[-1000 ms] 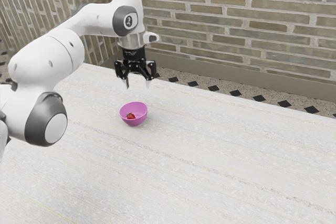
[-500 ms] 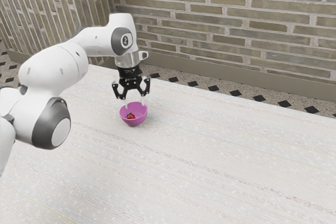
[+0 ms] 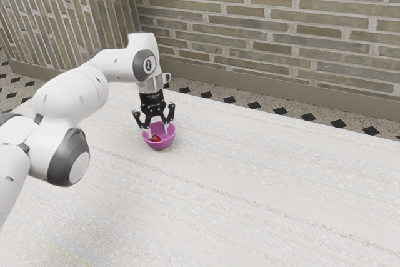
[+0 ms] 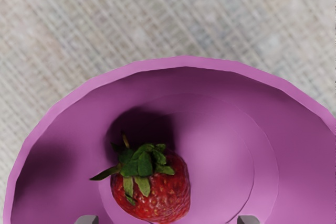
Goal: Take strawberry from the bowl
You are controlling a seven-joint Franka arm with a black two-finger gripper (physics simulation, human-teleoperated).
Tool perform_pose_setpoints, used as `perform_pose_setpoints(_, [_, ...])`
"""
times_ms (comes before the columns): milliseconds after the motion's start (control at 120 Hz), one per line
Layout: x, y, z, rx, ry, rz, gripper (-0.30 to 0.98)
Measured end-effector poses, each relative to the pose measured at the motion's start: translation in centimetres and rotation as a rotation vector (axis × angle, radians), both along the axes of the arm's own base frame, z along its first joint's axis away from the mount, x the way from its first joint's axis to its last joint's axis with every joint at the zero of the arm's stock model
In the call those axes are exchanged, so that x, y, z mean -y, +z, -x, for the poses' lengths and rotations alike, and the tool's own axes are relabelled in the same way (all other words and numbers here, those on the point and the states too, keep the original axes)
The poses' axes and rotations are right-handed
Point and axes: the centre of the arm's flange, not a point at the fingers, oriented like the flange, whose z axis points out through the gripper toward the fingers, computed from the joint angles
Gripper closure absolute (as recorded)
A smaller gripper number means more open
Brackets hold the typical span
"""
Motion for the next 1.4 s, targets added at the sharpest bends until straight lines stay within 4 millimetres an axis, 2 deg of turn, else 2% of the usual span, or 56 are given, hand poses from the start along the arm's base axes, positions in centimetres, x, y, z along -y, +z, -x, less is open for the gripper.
perform_pose_setpoints(200, [-0.9, -0.7, -0.1, 0.005, 0.028, -0.008, 0.41])
perform_pose_setpoints(425, [-0.5, -3.1, -0.1, -0.019, 0.038, -0.004, 0.44])
perform_pose_setpoints(500, [-0.5, -3.3, -0.1, -0.019, 0.042, -0.005, 0.45])
perform_pose_setpoints(767, [-0.5, -3.0, -0.3, -0.010, 0.048, -0.012, 0.60])
perform_pose_setpoints(817, [-0.6, -2.3, -0.3, -0.004, 0.051, -0.017, 0.62])
perform_pose_setpoints(883, [-0.8, -0.3, -0.4, 0.016, 0.053, -0.021, 0.64])
perform_pose_setpoints(933, [-0.8, 2.0, -0.4, 0.041, 0.054, -0.020, 0.65])
perform_pose_setpoints(983, [-0.4, 5.1, -0.4, 0.075, 0.051, -0.014, 0.66])
perform_pose_setpoints(1033, [1.7, 7.4, -0.5, 0.099, 0.025, 0.005, 0.67])
perform_pose_setpoints(1100, [7.6, 9.4, -0.1, 0.100, -0.047, 0.035, 0.68])
perform_pose_setpoints(1175, [15.6, 9.8, 1.0, 0.077, -0.145, 0.066, 0.68])
perform_pose_setpoints(1217, [18.6, 9.1, 1.5, 0.060, -0.183, 0.080, 0.68])
perform_pose_setpoints(1292, [20.7, 6.3, 1.7, 0.022, -0.208, 0.087, 0.69])
perform_pose_setpoints(1400, [21.5, 3.3, 1.4, -0.007, -0.216, 0.085, 0.68])
